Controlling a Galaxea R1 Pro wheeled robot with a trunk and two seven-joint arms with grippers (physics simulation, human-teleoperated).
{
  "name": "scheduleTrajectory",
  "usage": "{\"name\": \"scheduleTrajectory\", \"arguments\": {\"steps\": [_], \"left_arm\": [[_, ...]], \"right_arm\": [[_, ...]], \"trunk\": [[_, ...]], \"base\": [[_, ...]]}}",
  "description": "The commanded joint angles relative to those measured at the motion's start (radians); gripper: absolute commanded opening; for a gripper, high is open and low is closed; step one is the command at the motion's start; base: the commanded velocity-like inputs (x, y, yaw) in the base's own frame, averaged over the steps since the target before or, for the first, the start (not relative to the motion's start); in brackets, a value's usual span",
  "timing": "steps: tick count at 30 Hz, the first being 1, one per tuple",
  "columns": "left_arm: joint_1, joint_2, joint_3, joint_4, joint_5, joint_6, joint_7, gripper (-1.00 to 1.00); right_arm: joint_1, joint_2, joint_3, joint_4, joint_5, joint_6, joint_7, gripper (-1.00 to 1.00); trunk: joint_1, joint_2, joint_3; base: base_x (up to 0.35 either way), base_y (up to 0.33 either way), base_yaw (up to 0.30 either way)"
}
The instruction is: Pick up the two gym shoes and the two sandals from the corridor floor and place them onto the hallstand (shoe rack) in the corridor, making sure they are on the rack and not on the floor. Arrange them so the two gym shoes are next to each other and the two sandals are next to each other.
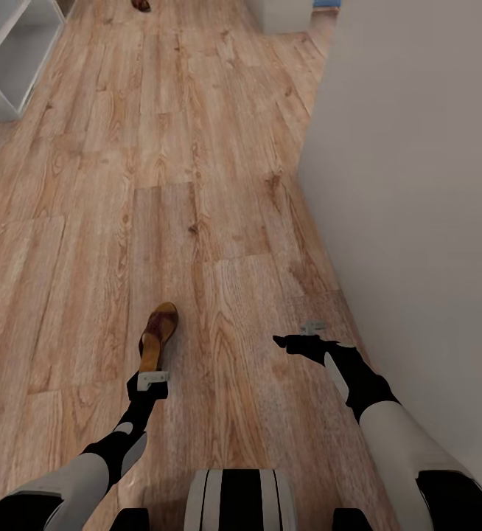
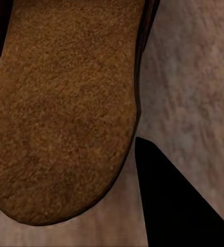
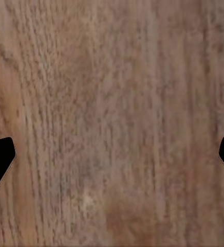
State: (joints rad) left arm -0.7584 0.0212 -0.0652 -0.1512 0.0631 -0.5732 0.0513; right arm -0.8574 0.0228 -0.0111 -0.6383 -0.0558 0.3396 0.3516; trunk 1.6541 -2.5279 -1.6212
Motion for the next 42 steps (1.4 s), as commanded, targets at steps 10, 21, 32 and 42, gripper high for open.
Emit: {"name": "scheduleTrajectory", "arguments": {"steps": [10, 21, 32, 42], "left_arm": [[-0.001, 0.000, -0.007, -0.003, 0.003, 0.000, 0.005, -1.00], [-0.002, -0.003, -0.002, -0.161, 0.009, 0.151, 0.002, -1.00], [-0.003, -0.001, -0.002, -0.284, 0.012, 0.316, 0.002, -1.00], [-0.003, 0.002, -0.002, -0.286, 0.013, 0.352, 0.001, -1.00]], "right_arm": [[0.000, 0.000, 0.000, -0.003, -0.005, 0.007, 0.001, 1.00], [0.000, 0.000, -0.003, -0.004, -0.003, 0.007, 0.000, 1.00], [0.000, 0.005, 0.000, 0.001, -0.004, -0.002, -0.001, 1.00], [0.000, 0.007, -0.001, 0.002, -0.002, -0.002, -0.004, 1.00]], "trunk": [[-0.005, 0.002, 0.038], [-0.010, 0.005, 0.081], [-0.014, 0.007, 0.123], [-0.019, 0.010, 0.168]], "base": [[0.000, 0.000, 0.000], [0.000, 0.000, 0.000], [0.000, 0.000, 0.000], [0.000, 0.000, 0.000]]}}
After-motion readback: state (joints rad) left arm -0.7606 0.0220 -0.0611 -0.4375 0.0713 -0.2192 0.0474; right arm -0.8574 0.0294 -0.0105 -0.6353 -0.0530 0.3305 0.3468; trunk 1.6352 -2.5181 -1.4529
